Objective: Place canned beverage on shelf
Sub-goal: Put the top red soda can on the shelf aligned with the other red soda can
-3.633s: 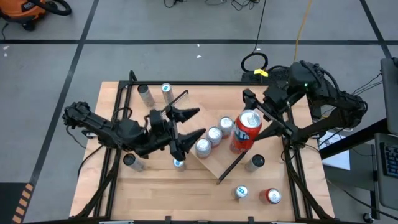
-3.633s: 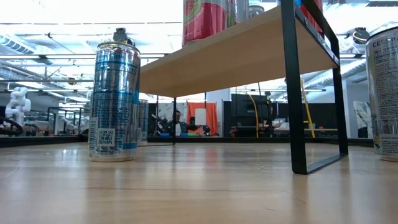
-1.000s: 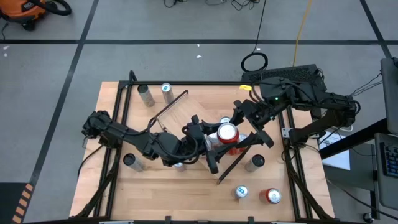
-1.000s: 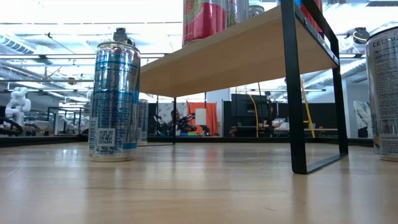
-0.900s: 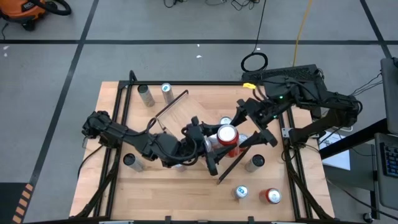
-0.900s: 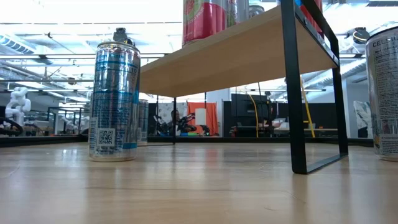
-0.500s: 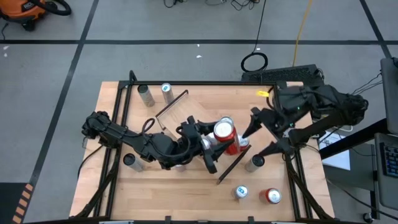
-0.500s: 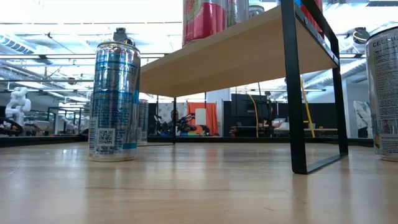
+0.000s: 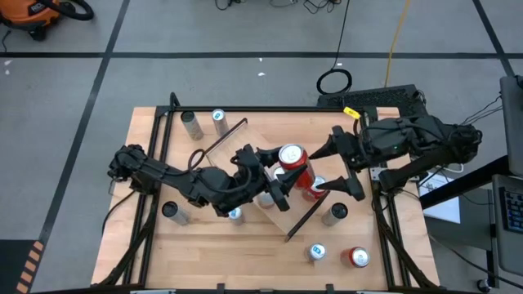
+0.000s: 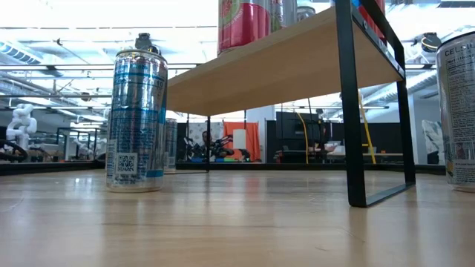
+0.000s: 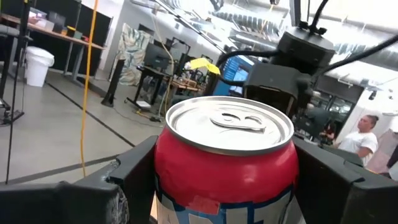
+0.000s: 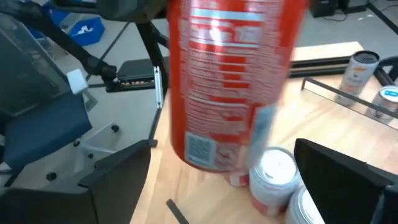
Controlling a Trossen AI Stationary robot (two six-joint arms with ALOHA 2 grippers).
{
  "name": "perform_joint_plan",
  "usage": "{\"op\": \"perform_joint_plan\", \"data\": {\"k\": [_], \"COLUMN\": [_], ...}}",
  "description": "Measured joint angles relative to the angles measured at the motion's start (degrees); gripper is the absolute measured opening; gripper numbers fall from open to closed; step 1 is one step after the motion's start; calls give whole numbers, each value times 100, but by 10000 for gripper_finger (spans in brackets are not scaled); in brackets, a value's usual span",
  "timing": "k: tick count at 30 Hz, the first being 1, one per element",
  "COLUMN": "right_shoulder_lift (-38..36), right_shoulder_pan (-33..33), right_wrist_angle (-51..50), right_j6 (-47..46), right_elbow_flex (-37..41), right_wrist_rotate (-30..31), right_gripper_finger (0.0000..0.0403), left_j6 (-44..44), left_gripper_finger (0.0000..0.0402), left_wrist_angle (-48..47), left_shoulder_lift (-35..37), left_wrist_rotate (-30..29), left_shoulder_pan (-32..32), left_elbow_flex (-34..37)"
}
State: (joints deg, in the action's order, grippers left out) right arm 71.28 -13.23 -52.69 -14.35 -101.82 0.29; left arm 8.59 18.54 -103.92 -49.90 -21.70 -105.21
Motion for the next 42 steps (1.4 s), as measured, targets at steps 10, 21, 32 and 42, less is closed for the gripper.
{"op": "perform_joint_plan", "data": {"k": [10,21,32,42], "right_shoulder_lift": [436,523,517,292], "right_shoulder_pan": [0,0,0,1], "right_wrist_angle": [462,432,425,476], "right_j6": [-297,-313,-252,-264], "right_elbow_flex": [5,8,9,9], "right_wrist_rotate": [-24,-200,-390,-636], "right_gripper_finger": [375,309,280,279], "left_j6": [101,149,162,-43], "left_gripper_finger": [286,286,350,393], "left_wrist_angle": [242,-11,-128,-130], "left_shoulder_lift": [-185,-190,-188,-112], "left_wrist_rotate": [420,420,460,238], "left_shoulder_pan": [80,67,-32,-269], "left_elbow_flex": [0,0,-2,-8]}}
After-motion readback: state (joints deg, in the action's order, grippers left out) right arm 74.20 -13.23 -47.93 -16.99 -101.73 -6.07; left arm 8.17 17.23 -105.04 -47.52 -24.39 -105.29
